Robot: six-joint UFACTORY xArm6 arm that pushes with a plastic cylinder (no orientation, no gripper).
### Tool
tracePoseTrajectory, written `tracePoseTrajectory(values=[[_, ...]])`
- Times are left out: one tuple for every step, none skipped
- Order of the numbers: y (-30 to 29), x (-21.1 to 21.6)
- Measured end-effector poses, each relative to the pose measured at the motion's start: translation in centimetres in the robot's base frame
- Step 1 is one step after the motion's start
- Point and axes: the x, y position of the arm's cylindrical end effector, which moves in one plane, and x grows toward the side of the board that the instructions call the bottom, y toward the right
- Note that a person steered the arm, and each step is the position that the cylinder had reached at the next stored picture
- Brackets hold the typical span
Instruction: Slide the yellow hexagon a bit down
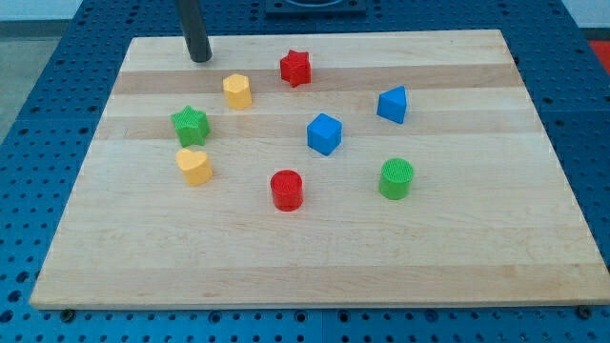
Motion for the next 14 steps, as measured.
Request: tracePoseTrajectory(values=[[1.2, 0.0], [5.5, -1.2], [7.2, -1.7], [7.2, -1.7], [6.1, 1.0], [5.8, 4.8], [5.8, 4.8], [5.8, 5.5], [5.8, 5.5], [5.8, 5.8], [5.8, 5.8], [4.8, 5.8], [4.4, 5.8], [4.2, 6.7]])
